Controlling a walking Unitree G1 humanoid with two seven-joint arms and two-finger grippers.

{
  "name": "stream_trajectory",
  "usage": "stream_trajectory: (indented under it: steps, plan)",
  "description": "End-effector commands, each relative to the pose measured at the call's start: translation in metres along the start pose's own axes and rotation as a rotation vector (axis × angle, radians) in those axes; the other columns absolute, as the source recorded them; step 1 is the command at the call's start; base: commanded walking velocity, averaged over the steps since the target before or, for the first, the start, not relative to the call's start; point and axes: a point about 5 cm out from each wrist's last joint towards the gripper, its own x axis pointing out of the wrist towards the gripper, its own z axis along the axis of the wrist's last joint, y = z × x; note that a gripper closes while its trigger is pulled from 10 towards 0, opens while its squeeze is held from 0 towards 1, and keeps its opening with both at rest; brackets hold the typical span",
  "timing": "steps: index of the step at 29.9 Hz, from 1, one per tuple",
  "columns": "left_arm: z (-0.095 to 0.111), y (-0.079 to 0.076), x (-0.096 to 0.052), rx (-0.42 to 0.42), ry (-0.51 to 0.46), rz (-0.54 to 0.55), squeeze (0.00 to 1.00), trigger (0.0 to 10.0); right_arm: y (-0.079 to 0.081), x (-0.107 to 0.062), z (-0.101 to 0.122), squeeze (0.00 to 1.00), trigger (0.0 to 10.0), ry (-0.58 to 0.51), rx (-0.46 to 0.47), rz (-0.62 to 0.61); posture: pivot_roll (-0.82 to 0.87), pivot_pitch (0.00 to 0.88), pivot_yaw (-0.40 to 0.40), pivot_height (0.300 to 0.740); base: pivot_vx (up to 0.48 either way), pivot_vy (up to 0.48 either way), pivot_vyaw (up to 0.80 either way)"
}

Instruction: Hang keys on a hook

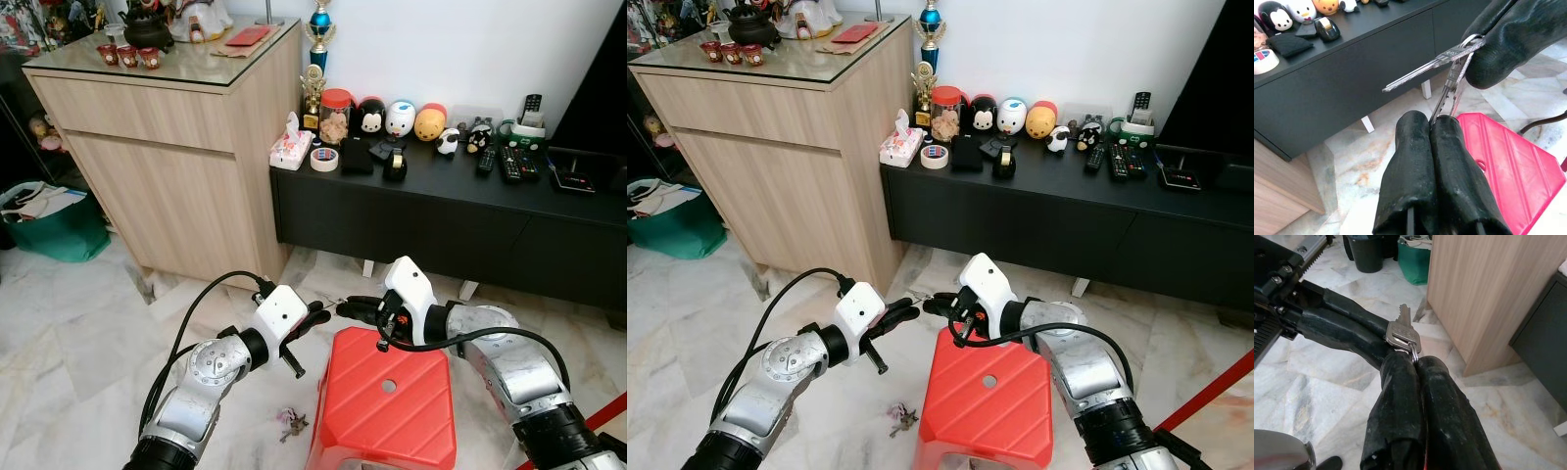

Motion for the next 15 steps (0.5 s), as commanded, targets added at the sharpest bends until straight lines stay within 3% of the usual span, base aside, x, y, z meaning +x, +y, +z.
stream_trajectory:
  steps: [1, 15]
  plan:
    - [0.004, 0.004, -0.002, 0.002, -0.013, 0.011, 0.0, 0.0, -0.003, -0.001, -0.004, 0.0, 10.0, 0.038, -0.002, -0.011, -0.03, 0.0, -0.03, 0.734, 0.0, 0.0, 0.0]
    - [0.004, 0.003, -0.001, 0.002, -0.008, 0.004, 0.0, 0.0, -0.005, 0.001, -0.016, 0.0, 10.0, 0.093, 0.01, -0.034, -0.03, 0.0, -0.031, 0.734, 0.0, 0.0, 0.0]
